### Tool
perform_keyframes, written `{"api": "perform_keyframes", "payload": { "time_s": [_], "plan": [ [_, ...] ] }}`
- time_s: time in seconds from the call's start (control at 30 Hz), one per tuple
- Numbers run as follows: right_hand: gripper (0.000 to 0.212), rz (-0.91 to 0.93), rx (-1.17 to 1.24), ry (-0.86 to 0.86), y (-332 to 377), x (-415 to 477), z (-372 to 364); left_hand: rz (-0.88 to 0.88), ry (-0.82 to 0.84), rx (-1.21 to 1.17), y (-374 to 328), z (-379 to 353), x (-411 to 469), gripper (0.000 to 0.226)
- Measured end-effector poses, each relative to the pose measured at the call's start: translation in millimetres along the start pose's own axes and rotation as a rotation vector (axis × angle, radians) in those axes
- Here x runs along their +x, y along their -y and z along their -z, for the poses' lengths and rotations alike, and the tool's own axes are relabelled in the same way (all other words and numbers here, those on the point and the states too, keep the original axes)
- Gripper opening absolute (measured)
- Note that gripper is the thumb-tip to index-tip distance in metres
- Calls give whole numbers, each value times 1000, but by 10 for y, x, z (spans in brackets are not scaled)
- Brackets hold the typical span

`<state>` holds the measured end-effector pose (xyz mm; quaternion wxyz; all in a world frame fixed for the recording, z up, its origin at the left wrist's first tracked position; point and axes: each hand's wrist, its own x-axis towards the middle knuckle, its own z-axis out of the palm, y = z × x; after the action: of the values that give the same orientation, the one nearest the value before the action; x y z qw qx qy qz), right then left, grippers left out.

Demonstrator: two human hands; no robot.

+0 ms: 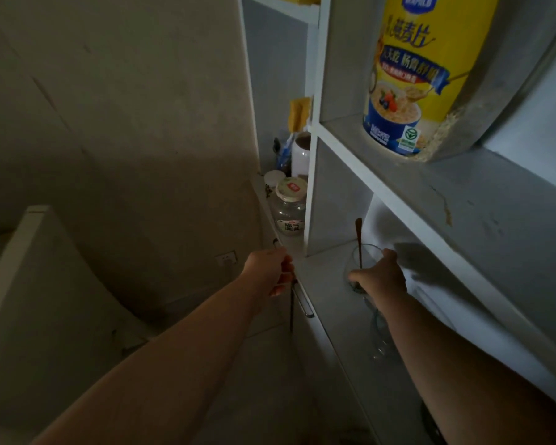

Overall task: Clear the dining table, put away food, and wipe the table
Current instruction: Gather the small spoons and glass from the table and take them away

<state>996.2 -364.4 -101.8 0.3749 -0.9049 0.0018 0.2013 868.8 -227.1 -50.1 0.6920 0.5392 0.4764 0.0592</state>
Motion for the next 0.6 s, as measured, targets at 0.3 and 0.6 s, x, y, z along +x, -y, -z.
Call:
{"api": "perform_keyframes", "payload": {
  "time_s": [0.3, 0.6],
  "plan": [
    [102, 109, -141, -120, 339, -484, -38, -61, -78, -17, 58, 387, -362, 33],
    [37, 497, 34, -20, 552, -1492, -401, -128, -276, -84, 296, 1212, -1065, 36]
  ]
}}
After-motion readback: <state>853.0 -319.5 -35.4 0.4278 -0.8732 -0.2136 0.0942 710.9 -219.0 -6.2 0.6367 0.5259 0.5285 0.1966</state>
